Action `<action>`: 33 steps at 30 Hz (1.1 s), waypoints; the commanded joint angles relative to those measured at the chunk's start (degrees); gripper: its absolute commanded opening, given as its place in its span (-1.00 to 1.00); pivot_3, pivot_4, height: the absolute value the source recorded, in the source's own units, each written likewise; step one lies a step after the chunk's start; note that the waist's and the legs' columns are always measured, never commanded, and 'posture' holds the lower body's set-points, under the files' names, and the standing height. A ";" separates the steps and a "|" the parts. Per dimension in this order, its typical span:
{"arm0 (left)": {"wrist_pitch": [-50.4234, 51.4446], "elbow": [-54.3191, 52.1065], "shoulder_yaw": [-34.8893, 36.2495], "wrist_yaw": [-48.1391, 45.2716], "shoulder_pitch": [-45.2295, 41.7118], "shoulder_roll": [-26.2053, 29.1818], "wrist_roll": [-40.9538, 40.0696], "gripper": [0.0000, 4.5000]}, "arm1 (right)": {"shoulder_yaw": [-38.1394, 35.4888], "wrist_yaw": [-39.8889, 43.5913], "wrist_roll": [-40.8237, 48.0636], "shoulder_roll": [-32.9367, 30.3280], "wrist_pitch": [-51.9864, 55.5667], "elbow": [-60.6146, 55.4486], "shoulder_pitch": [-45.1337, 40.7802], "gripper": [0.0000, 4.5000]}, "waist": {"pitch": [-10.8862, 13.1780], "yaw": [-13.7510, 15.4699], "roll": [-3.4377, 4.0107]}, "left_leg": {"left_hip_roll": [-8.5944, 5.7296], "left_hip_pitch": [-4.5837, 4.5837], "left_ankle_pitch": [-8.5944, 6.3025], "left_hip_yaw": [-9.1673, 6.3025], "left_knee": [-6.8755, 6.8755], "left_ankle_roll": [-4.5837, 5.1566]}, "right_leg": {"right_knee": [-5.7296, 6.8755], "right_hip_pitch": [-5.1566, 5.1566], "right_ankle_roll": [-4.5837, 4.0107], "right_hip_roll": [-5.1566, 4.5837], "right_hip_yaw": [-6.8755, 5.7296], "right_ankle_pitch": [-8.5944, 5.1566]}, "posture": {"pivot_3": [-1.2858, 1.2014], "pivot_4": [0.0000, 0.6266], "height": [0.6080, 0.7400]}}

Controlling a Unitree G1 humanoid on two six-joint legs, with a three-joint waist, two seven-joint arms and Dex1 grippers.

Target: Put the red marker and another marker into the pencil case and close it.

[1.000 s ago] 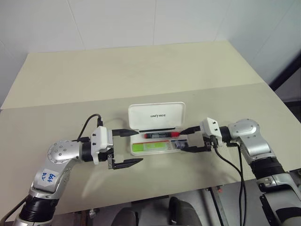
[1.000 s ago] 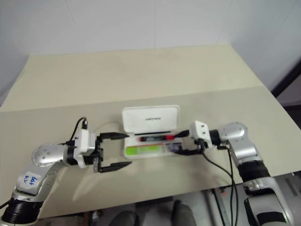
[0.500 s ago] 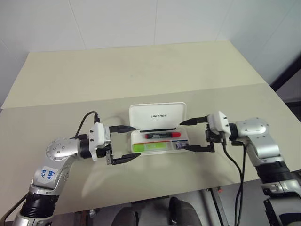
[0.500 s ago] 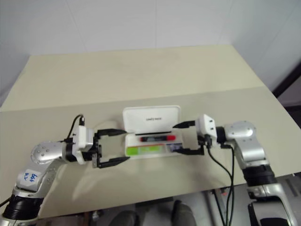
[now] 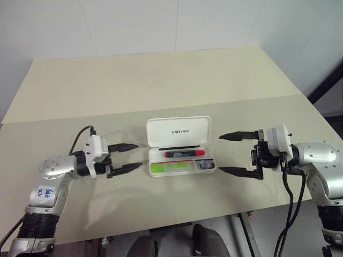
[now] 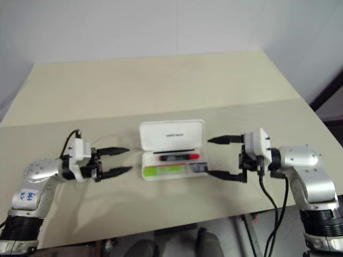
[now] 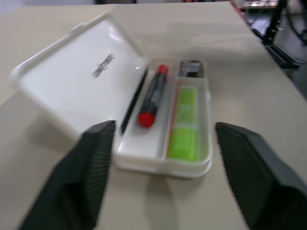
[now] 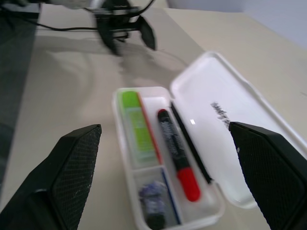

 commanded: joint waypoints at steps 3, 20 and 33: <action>-1.09 1.75 1.57 2.05 -1.11 0.09 0.85 -0.45 | -1.56 0.15 -1.92 -1.39 -3.88 2.90 -1.39 1.00 | -0.02 0.00 -0.03 | -0.02 0.01 -0.01 0.02 0.00 0.01 | 0.00 0.00 0.00 -0.03 -0.01 0.00 | 0.03 -0.52 1.00; -1.43 14.66 -4.31 19.52 -15.01 -9.09 12.91 -0.99 | -0.67 0.47 -5.50 -2.19 -9.33 9.15 -6.15 1.00 | -0.06 1.09 -0.10 | -0.01 0.03 0.00 0.11 0.07 0.01 | 0.05 0.02 0.04 -0.02 -0.18 0.03 | 0.03 -0.52 1.00; -8.48 22.55 -7.35 15.78 -22.90 -11.51 15.36 -0.99 | -0.65 -2.21 -5.84 -1.61 -9.36 6.46 -4.23 1.00 | -0.07 1.03 -0.12 | 0.04 0.02 0.00 0.19 0.05 0.01 | 0.02 0.01 0.05 -0.05 -0.55 0.03 | 0.03 -0.52 1.00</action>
